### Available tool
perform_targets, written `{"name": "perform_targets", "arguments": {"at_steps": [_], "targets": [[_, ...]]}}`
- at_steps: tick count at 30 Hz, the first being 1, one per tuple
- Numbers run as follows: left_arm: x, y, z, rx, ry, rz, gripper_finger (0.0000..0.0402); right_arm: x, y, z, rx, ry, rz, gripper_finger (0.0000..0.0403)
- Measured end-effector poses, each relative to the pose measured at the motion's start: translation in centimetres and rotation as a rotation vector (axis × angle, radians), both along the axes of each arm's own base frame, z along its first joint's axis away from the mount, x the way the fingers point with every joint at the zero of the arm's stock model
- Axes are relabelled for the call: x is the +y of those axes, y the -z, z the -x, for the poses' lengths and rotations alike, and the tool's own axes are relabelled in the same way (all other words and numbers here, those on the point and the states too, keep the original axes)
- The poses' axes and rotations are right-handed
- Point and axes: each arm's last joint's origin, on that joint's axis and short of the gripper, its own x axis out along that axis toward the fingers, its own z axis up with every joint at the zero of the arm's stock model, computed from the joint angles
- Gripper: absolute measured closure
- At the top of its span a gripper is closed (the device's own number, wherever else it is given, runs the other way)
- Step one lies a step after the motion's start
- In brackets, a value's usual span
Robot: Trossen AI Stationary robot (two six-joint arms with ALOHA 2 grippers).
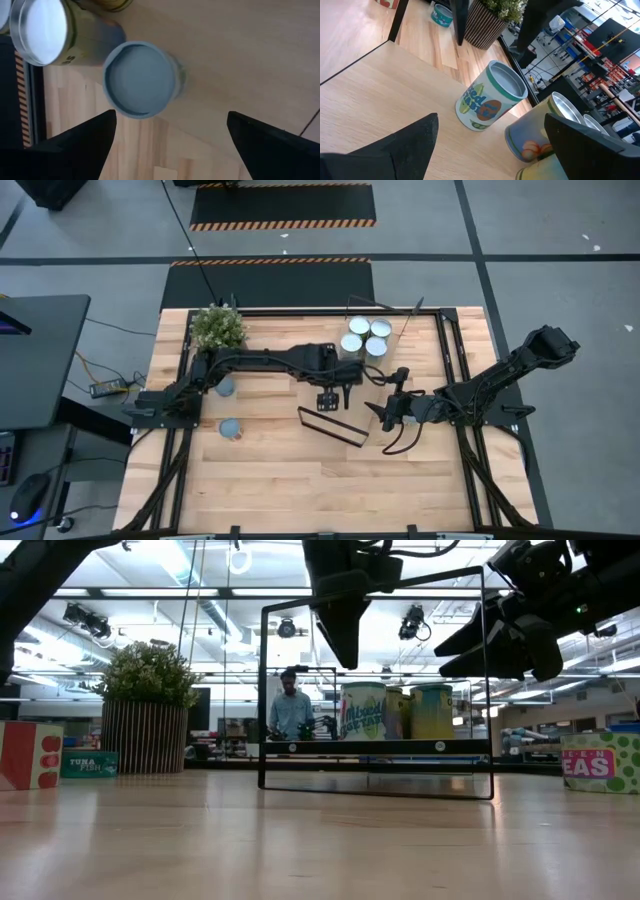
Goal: Pick and place cans onto a shelf
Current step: Put the canned mixed vegetables on the shelf
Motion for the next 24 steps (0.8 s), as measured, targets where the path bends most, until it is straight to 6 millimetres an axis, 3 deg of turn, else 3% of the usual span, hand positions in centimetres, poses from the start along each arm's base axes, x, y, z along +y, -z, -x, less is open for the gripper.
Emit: {"name": "perform_targets", "arguments": {"at_steps": [12, 20, 24], "targets": [[-0.4, 0.2, 0.6, 0.102, 0.127, -0.020, 0.0019, 0.0, 0.0, 0.0, 0.000, 0.000, 0.000, 0.0030], [-1.2, 0.2, 0.5, 0.125, 0.236, -0.039, 0.0076, 0.0, 0.0, 0.0, -0.001, 0.001, -0.003, 0.0030], [-1.1, 0.2, 0.4, 0.107, 0.244, 0.040, 0.0112, 0.0, 0.0, 0.0, -0.001, 0.000, -0.003, 0.0030]]}}
